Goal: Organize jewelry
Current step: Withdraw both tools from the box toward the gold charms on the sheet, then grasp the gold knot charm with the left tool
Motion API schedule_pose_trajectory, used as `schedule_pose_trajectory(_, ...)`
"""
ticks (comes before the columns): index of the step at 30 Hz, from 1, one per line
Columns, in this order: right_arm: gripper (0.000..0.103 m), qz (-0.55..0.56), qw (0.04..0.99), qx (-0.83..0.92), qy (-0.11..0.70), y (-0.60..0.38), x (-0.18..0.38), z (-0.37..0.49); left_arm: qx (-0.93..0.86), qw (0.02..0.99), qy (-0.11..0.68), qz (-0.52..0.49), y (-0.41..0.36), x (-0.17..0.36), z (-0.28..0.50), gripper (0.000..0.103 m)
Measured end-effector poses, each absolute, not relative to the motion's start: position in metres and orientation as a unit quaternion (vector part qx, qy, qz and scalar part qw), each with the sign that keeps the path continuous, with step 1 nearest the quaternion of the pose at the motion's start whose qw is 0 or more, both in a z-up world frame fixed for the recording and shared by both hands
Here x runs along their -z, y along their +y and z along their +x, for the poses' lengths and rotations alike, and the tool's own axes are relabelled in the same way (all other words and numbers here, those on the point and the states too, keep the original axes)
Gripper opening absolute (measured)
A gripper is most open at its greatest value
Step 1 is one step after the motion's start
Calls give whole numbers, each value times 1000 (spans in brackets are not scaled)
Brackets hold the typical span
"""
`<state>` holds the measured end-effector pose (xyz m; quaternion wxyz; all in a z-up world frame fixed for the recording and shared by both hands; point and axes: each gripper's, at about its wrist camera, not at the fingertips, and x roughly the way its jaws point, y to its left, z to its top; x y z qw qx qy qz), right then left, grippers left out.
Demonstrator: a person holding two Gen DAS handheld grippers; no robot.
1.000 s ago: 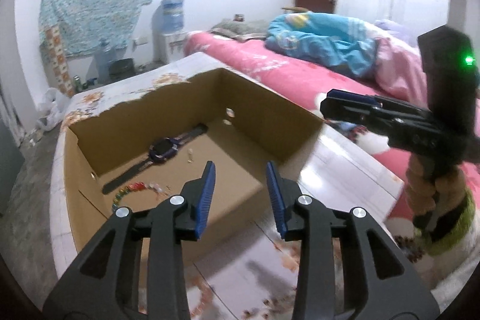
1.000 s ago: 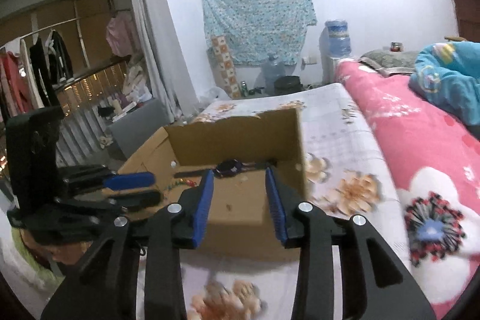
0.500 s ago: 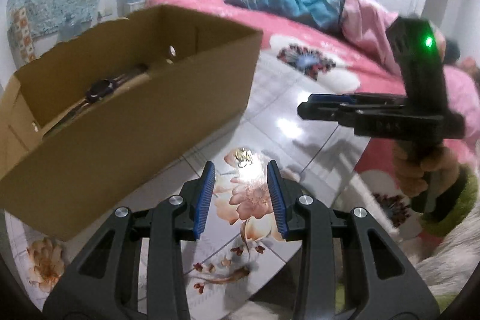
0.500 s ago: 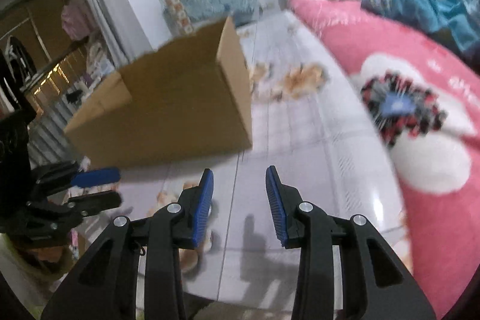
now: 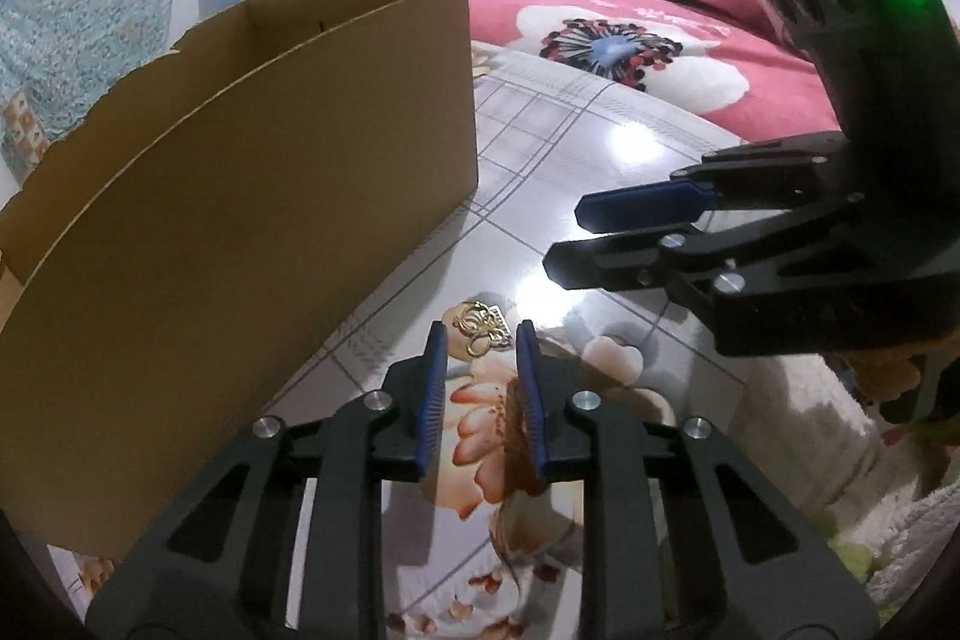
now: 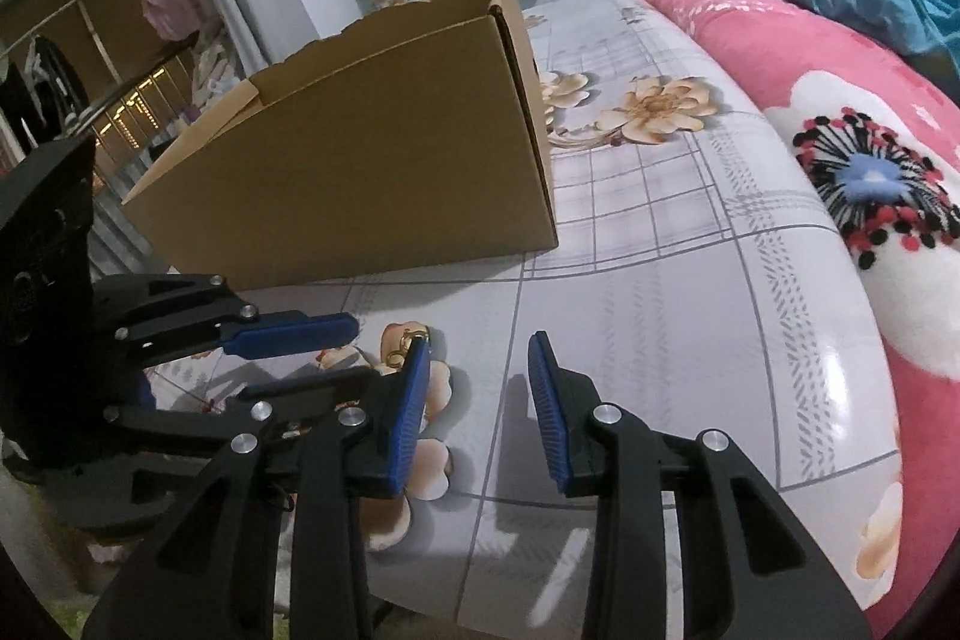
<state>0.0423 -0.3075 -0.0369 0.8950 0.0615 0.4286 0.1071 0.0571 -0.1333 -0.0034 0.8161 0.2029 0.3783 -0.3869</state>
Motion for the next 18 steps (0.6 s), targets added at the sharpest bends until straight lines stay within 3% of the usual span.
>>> schedule_pose_trajectory(10, 34, 75, 895, -113, 425, -315, 41, 45, 389, 804, 406, 192, -140, 7, 72, 21)
schedule_pose_trajectory(18, 34, 81, 896, -115, 422, -317, 42, 44, 379, 794, 439, 181, -139, 10, 79, 13)
